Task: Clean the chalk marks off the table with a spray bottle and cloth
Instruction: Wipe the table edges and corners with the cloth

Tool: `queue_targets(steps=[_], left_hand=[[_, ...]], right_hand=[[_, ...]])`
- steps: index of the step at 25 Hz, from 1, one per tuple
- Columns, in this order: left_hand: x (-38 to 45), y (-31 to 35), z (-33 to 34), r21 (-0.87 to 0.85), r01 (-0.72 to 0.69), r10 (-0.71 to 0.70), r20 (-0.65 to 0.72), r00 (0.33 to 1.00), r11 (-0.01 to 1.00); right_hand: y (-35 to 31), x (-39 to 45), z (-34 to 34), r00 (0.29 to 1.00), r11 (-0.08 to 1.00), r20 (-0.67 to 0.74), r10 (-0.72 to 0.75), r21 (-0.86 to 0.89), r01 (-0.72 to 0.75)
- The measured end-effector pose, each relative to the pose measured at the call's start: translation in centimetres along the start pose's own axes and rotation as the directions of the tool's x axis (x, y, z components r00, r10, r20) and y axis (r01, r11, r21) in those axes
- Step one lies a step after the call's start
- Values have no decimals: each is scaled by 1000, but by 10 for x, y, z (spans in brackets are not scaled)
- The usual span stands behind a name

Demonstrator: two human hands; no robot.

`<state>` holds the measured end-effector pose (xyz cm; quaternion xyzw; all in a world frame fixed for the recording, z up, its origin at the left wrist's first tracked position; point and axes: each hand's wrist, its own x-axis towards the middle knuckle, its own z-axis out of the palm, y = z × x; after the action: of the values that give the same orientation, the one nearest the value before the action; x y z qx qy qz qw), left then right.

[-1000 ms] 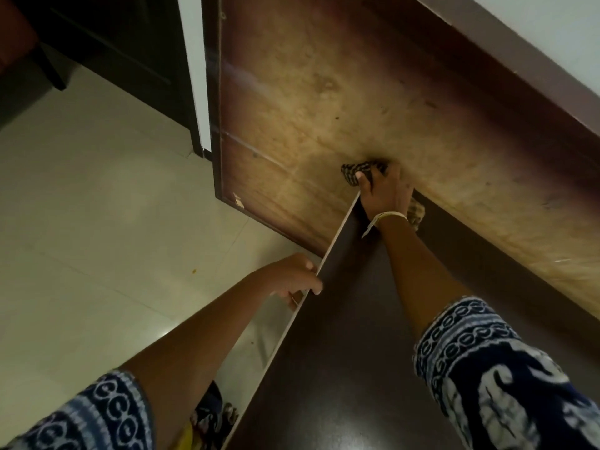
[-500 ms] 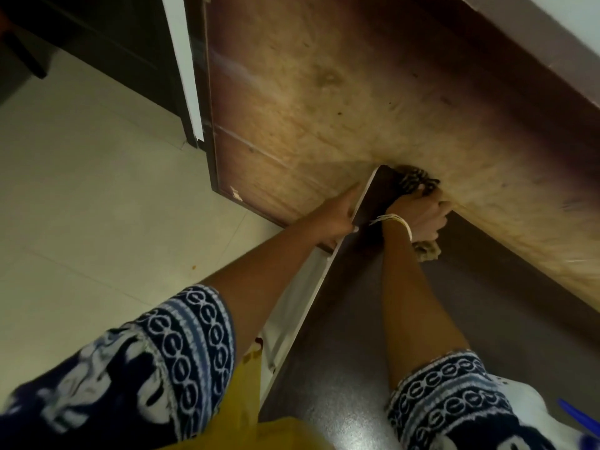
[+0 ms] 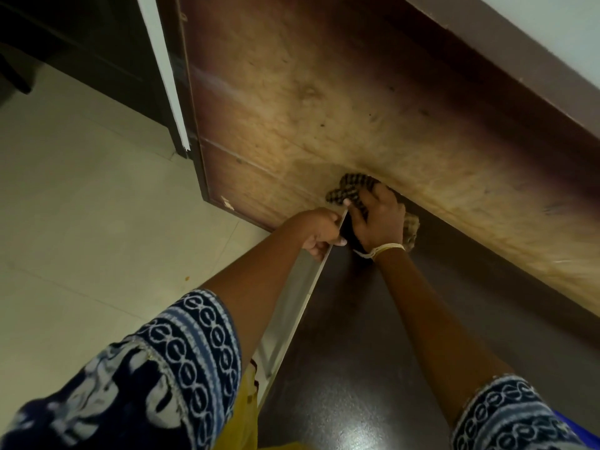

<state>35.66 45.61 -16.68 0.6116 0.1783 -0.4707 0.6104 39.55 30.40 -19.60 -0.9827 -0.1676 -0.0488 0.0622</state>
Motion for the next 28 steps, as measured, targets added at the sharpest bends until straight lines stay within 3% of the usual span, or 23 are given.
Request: queue_targets(steps=[2, 4, 9, 11, 13, 15, 17, 18, 20, 22, 24, 25, 26, 28], left_hand=[[-3, -3, 2, -12, 11, -11, 21, 1000, 1000], [-7, -6, 3, -21, -3, 3, 11, 1000, 1000], [-14, -11, 4, -19, -25, 25, -22, 999, 1000], [-18, -18, 4, -26, -28, 27, -13, 1000, 999], [-23, -26, 7, -35, -50, 49, -28, 998, 998], [-26, -30, 11, -72, -71, 68, -46, 997, 995], [-28, -30, 13, -103, -86, 79, -71, 994, 991], [-28, -29, 14, -107, -85, 76, -82, 994, 991], [-26, -26, 13, -102, -65, 56, -92, 994, 993], [-24, -26, 12, -100, -41, 32, -90, 995, 994], [-23, -29, 14, -126, -16, 7, -73, 997, 992], [-23, -33, 15, -148, -16, 5, -78, 997, 989], [-23, -35, 17, -167, -27, 12, -93, 996, 986], [-22, -37, 17, -178, -63, 41, -128, 991, 982]], right_hand=[[3, -4, -2, 988, 985, 29, -154, -76, 156], [7, 5, -8, 987, 981, 55, -148, -119, 154], [-11, 33, -15, 963, 959, 83, 255, -149, -241], [-7, 39, -19, 895, 895, 81, 439, -123, -428], [13, 37, -28, 780, 785, 97, 618, -127, -606], [29, 26, -36, 693, 703, 122, 710, -164, -691], [28, 20, -38, 681, 688, 108, 724, -187, -701], [20, 22, -36, 723, 726, 102, 683, -196, -659], [-8, 32, -28, 871, 872, 115, 477, -186, -453], [-47, 38, -19, 966, 975, 220, 139, -202, -94], [-72, 33, -12, 907, 906, 387, -164, -304, 293], [-72, 30, -10, 879, 869, 414, -237, -315, 383], [-66, 27, -12, 875, 862, 404, -267, -306, 404], [-45, 23, -15, 943, 930, 271, -193, -255, 264]])
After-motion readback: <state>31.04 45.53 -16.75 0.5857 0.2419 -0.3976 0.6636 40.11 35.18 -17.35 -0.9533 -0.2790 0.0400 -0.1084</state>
